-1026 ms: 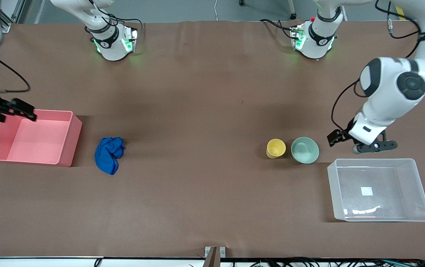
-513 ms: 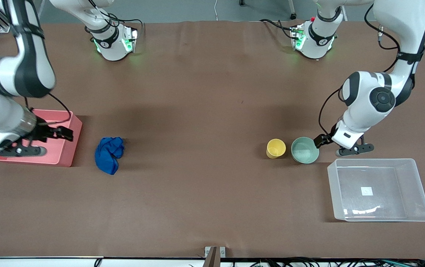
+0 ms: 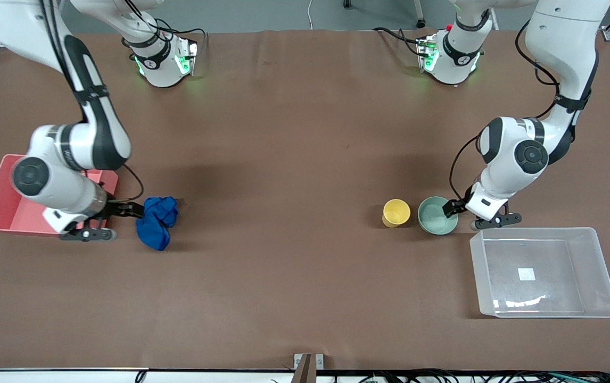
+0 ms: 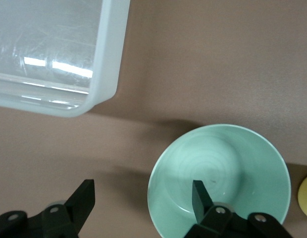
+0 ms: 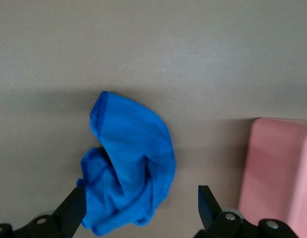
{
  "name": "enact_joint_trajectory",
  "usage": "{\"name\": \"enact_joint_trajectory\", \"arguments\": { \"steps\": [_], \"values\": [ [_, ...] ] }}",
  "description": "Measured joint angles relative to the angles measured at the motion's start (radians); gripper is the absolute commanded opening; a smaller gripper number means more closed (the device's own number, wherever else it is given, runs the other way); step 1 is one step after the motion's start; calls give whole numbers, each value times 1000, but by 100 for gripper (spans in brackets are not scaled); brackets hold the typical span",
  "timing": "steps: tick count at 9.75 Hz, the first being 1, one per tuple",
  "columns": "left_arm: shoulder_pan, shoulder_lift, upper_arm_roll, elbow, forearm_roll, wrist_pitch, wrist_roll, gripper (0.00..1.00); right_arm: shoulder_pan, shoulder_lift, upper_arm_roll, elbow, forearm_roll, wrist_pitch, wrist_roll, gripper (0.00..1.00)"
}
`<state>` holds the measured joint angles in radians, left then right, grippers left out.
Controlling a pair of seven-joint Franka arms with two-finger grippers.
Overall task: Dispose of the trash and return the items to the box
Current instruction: 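Lift the cloth into the pink bin while the left gripper carries the bowl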
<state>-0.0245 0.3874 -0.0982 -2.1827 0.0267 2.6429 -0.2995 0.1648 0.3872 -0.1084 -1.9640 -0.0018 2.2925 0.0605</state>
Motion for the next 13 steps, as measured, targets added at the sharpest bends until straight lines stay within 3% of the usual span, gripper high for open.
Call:
{"name": "enact_joint_trajectory", "arguments": {
  "steps": [2, 3, 4, 5, 6, 7, 8, 10, 12, 13],
  "values": [
    [-1, 22, 0, 0, 0, 11, 0, 14, 19, 45, 0, -26, 0, 81, 19, 98],
    [-2, 30, -1, 1, 0, 13, 0, 0, 27, 59, 1, -49, 0, 122, 32, 97],
    [-3, 36, -2, 1, 0, 16, 0, 0, 36, 68, 1, -70, 0, 148, 42, 83],
    [-4, 37, -3, 2, 0, 18, 0, 0, 43, 73, 1, -83, 0, 156, 47, 52],
    [-4, 32, -4, 8, 0, 23, 0, 0, 45, 76, 1, -97, 0, 170, 48, 28],
    [-5, 6, -6, 21, 0, 11, 0, 0, 45, 79, 1, -116, 0, 206, 48, 18],
    [-4, -37, -6, 47, 0, -54, 0, 0, 45, 86, 1, -138, 0, 248, 48, 12],
    [-4, -130, -5, 178, 0, -309, 1, 0, 45, 92, 0, -147, 0, 274, 48, 4],
    [-1, -161, -2, 341, 44, -508, 30, 0, 45, 91, -1, -146, 0, 274, 47, 4],
    [5, -150, 4, 399, 97, -538, 67, 0, 45, 88, -2, -144, 0, 267, 47, 4]
  ]
}}
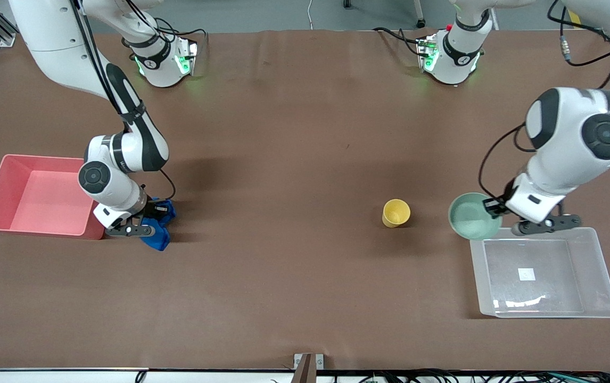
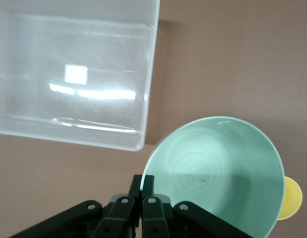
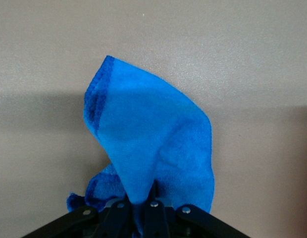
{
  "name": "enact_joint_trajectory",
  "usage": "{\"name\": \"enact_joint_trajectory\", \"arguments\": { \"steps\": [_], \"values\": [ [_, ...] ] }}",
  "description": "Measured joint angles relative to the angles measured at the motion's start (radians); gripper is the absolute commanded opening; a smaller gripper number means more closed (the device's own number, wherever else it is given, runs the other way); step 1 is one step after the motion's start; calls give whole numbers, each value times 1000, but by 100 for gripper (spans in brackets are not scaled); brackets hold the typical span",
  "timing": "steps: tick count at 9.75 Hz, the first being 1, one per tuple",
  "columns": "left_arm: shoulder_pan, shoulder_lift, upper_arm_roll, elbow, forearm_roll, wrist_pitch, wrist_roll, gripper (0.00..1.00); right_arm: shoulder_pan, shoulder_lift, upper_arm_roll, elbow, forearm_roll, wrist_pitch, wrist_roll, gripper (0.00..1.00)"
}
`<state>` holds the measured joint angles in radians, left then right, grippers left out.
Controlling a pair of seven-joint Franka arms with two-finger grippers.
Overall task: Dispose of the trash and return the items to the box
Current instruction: 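Lift the cloth into the pink bin while the left gripper carries the bowl, then release the cloth with the right gripper while the left gripper releases the bowl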
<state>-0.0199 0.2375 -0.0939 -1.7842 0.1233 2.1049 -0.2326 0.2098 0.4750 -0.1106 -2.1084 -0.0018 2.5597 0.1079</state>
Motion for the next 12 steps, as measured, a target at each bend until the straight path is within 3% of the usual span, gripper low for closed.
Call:
{"name": "enact_joint_trajectory", "arguments": {
  "steps": [2, 4, 7, 11, 12],
  "values": [
    [50, 69, 6, 91, 70, -4, 125, 0, -3, -36, -7, 26, 0, -78, 0, 3],
    [123, 189, 7, 197, 71, -3, 306, 0, -23, -116, -18, 91, 0, -244, -2, 3],
    [178, 344, 5, 267, 27, 22, 368, 0, -114, -250, -20, 164, 0, -445, -95, 3],
    [187, 486, 5, 327, 0, 88, 368, 1, -277, -305, -23, 154, 0, -496, -280, 3],
    [189, 513, 5, 329, -1, 128, 368, 17, -310, -304, -23, 150, 0, -492, -314, 3]
  ]
}}
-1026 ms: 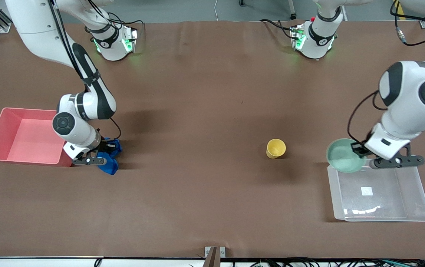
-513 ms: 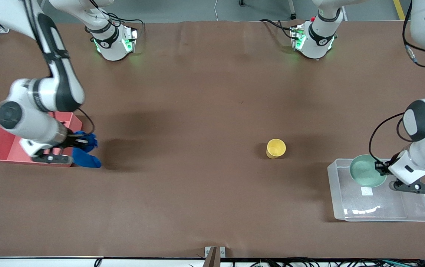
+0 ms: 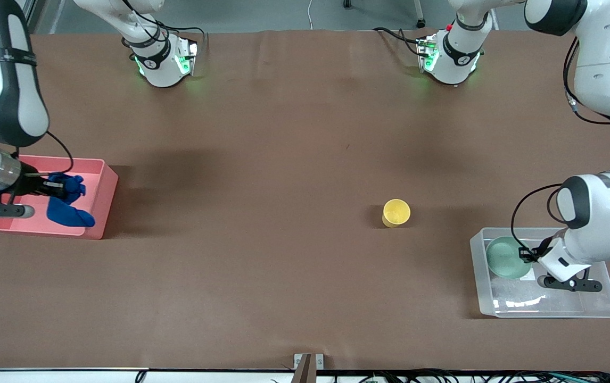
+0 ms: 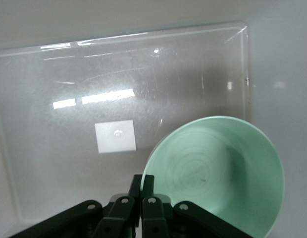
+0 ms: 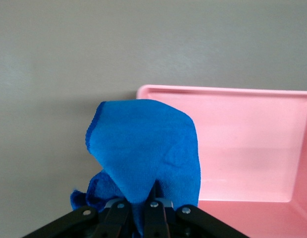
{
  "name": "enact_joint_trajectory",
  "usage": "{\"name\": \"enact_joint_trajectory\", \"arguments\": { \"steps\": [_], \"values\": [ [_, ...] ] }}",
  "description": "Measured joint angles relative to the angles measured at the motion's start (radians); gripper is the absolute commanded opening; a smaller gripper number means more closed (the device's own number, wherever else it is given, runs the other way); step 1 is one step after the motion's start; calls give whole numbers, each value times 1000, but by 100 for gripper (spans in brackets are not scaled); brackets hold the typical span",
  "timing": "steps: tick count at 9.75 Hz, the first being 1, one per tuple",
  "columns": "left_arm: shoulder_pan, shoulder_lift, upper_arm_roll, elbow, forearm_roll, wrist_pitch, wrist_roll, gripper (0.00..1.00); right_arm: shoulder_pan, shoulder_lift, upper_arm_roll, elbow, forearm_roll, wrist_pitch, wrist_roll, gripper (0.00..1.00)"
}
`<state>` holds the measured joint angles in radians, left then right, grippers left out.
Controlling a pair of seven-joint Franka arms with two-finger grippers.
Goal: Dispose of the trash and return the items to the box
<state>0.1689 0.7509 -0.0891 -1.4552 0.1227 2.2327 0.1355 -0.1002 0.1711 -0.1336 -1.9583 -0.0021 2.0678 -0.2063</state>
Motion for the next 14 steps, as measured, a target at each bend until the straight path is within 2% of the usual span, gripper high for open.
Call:
{"name": "enact_joint_trajectory", "arguments": {
  "steps": [1, 2, 5, 6, 7, 8, 9, 12, 14],
  "values": [
    [3, 26, 0, 2, 0, 34, 0, 72, -29, 3, 0, -2, 0, 13, -37, 3],
    [6, 44, 0, 4, -1, 54, -1, 100, -55, 12, 0, -4, 0, 29, -75, 4],
    [9, 16, -10, 40, -7, 27, -7, 100, -147, 94, -1, -19, 0, 99, -163, 9],
    [3, -30, -29, 49, -13, -45, -44, 100, -168, 129, -1, -19, 0, 121, -179, 19],
    [-6, -85, -63, 50, -13, -133, -113, 100, -173, 154, -1, -18, 0, 135, -181, 42],
    [-22, -137, -101, 37, -13, -200, -200, 100, -172, 168, 3, -15, 0, 143, -181, 76],
    [-43, -176, -138, 11, -13, -232, -303, 100, -172, 174, 6, -9, 0, 157, -181, 98],
    [-76, -205, -264, -113, -13, -229, -581, 100, -168, 172, 8, 86, 0, 156, -181, 100],
    [-86, -210, -315, -216, -13, -135, -701, 100, -163, 168, 13, 183, 0, 77, -181, 100]
  ]
}}
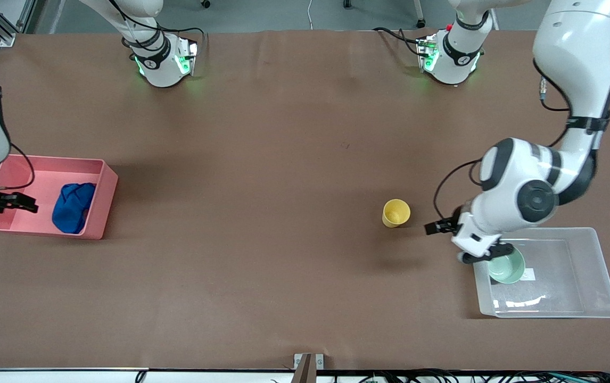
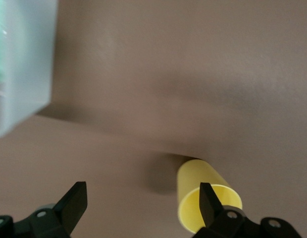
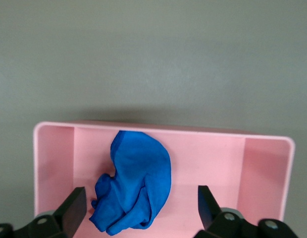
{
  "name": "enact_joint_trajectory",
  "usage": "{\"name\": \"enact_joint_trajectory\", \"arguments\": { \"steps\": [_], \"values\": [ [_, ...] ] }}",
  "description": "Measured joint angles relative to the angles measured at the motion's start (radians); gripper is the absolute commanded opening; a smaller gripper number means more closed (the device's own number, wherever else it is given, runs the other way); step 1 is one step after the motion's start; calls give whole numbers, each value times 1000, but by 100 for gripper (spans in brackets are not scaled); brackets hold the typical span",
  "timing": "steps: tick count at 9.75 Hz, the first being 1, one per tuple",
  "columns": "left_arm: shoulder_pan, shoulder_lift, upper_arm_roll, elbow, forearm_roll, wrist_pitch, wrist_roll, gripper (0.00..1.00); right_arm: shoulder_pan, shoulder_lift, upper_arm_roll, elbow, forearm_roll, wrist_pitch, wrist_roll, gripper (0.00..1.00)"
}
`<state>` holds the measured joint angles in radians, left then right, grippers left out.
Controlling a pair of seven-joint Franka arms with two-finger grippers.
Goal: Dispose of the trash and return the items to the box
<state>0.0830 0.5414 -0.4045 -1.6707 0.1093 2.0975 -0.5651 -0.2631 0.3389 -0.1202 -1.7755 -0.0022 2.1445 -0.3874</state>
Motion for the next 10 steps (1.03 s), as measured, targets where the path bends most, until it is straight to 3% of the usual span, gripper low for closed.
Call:
{"name": "enact_joint_trajectory", "arguments": {
  "steps": [2, 4, 5, 8, 10],
  "values": [
    [-47, -16, -10, -110, 8, 96, -100, 97, 22, -17, 6, 119, 0, -137, 2, 100],
    [-77, -25, -11, -160, 52, 123, -163, 86, 61, -60, 7, 220, 0, -276, 21, 100],
    [-76, -24, -8, -180, 59, 149, -167, 71, 83, -96, 7, 250, -1, -341, 40, 100],
    [-74, -5, -6, -208, 60, 181, -180, 4, 137, -215, 9, 263, -1, -488, 93, 100],
    [-74, -2, -7, -205, 62, 191, -181, 0, 163, -266, 10, 262, -1, -568, 155, 100]
  ]
}}
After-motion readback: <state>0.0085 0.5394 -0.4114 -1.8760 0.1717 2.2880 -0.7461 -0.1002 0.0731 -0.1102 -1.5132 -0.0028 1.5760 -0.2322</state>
